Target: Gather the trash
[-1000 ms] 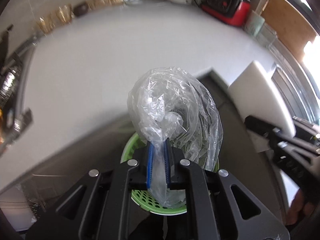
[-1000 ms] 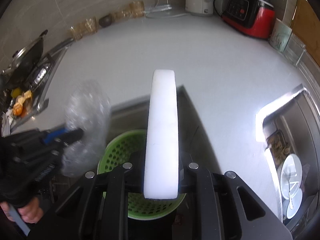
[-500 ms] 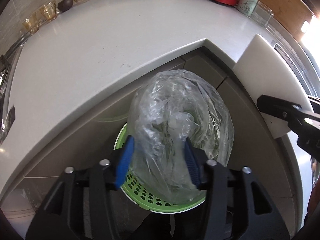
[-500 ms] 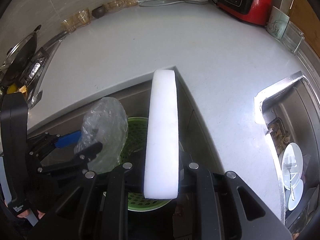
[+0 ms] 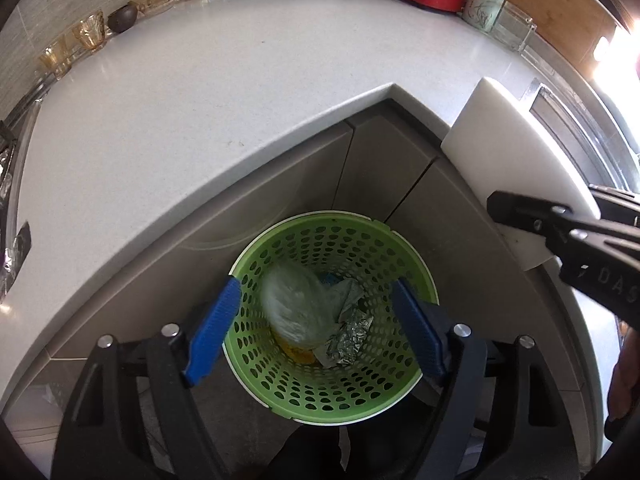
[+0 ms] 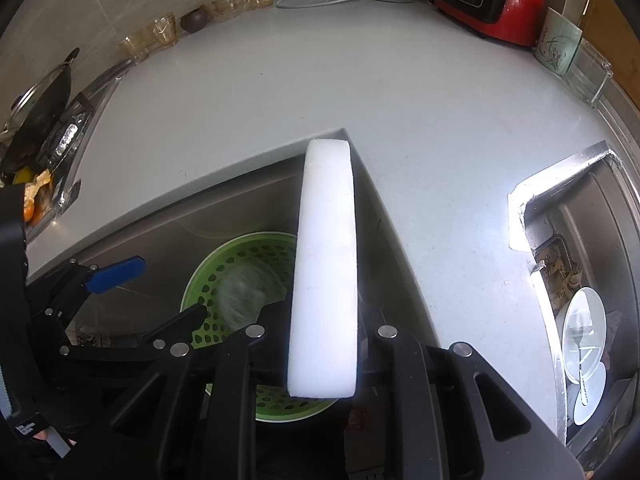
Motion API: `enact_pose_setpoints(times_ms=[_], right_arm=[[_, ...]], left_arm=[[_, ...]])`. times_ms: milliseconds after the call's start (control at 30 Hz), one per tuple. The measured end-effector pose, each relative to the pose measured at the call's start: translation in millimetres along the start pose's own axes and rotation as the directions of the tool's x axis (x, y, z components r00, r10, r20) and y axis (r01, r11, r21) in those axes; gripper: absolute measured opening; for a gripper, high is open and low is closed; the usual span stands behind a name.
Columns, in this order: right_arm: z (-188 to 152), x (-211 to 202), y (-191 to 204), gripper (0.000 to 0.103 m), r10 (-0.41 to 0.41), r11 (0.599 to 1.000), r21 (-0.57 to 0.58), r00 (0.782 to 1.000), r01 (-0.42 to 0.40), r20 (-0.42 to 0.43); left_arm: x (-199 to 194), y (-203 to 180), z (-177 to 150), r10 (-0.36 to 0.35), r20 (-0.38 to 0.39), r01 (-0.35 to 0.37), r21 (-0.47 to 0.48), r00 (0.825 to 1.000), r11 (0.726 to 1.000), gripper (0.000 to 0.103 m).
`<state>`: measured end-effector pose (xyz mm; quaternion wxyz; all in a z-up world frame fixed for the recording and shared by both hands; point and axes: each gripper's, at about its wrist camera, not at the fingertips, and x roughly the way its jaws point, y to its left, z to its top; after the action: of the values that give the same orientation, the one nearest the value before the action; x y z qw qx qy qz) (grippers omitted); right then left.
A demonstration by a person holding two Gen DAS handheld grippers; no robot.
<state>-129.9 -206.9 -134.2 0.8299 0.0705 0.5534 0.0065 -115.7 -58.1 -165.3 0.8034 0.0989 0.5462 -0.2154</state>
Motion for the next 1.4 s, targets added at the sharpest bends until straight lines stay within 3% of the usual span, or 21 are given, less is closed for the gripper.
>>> enact_pose_setpoints(times_ms=[100, 233, 600, 633, 667, 733, 767, 1067, 1400], right_arm=[[-1, -1, 5, 0.021, -0.002, 1.0, -0.012, 1.0, 0.002, 0.003], [-3, -1, 14, 0.021, -0.016, 0.999, -0.04, 1.0, 0.017, 0.013], [-11, 19, 46, 0.023, 0.014, 0.995, -0.103, 1.0, -0.015, -0.01], [-12, 21, 48, 0.031, 0.014, 0.994, -0.108, 1.0, -0.016, -0.012], [-13, 22, 50, 0.045, 0.01, 0.994, -0.112, 1.0, -0.011, -0.012], [-15, 20, 53, 0.062, -0.003, 0.993, -0.115, 1.0, 0.003, -0.004], [-16, 20, 55, 0.066, -0.007, 0.993, -0.119, 1.0, 0.007, -0.001], [-16, 12, 56, 0.084, -0.021, 0.992, -0.121, 1.0, 0.023, 0.018], [-5, -2, 55, 0.094, -0.054, 0.991, -0.12, 0.997, 0.061, 0.057]], left_arm=[[-14, 8, 0, 0.004, 0.029, -0.003, -0.029, 1.0, 1.0, 0.079], [-42, 22, -2, 0.066, 0.092, -0.061, -0.055, 0.994, 0.997, 0.092], [-75, 67, -15, 0.135, 0.116, -0.115, -0.16, 0.984, 0.98, 0.095], [-77, 70, -17, 0.135, 0.114, -0.115, -0.167, 0.984, 0.979, 0.095], [-78, 73, -18, 0.135, 0.114, -0.114, -0.174, 0.984, 0.978, 0.095], [-79, 76, -21, 0.138, 0.111, -0.116, -0.186, 0.984, 0.976, 0.095], [-79, 78, -22, 0.14, 0.111, -0.117, -0.19, 0.984, 0.975, 0.095], [-85, 81, -26, 0.14, 0.113, -0.115, -0.204, 0.984, 0.972, 0.095], [-88, 77, -17, 0.12, 0.113, -0.096, -0.203, 0.986, 0.975, 0.095]])
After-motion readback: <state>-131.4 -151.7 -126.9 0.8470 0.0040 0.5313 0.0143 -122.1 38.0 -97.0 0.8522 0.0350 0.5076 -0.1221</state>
